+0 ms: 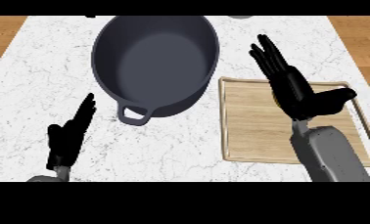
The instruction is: Pick the lemon from the tray and place it in the pot
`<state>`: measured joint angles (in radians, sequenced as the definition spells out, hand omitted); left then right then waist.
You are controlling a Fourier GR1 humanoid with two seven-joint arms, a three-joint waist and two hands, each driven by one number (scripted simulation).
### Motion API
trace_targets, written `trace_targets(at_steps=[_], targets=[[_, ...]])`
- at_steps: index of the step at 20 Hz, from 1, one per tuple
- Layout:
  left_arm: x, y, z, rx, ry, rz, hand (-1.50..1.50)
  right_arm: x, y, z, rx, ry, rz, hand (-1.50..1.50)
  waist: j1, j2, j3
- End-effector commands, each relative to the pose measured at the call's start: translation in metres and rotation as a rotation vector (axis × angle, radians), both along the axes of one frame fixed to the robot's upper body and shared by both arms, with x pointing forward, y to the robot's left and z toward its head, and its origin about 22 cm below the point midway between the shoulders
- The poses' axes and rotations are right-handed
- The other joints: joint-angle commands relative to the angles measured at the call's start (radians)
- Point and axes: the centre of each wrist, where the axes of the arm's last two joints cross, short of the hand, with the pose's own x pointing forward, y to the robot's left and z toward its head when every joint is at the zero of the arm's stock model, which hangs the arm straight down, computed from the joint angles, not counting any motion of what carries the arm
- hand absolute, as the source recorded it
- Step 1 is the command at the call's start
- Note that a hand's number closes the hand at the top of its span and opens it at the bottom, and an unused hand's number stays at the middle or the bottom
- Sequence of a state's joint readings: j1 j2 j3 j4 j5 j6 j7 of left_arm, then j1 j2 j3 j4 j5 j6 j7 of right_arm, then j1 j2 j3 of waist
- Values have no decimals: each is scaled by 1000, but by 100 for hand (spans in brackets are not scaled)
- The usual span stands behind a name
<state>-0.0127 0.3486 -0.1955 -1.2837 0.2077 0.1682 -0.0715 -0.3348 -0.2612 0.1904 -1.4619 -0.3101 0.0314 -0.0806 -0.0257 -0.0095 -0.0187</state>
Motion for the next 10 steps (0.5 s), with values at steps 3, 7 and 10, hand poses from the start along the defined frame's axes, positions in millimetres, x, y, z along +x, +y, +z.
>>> trace_targets(at_steps=[3, 7, 10], targets=[[23, 27, 32, 156, -25, 101, 0, 8, -13, 21, -119, 60, -144, 150, 22, 7, 19], [11, 61, 30, 234, 44, 180, 0, 15, -101, 47, -735, -42, -384, 150, -1, 2, -11], [15, 62, 36, 232, 98, 229, 0, 11, -95, 22, -480, -132, -810, -150, -4, 4, 19]])
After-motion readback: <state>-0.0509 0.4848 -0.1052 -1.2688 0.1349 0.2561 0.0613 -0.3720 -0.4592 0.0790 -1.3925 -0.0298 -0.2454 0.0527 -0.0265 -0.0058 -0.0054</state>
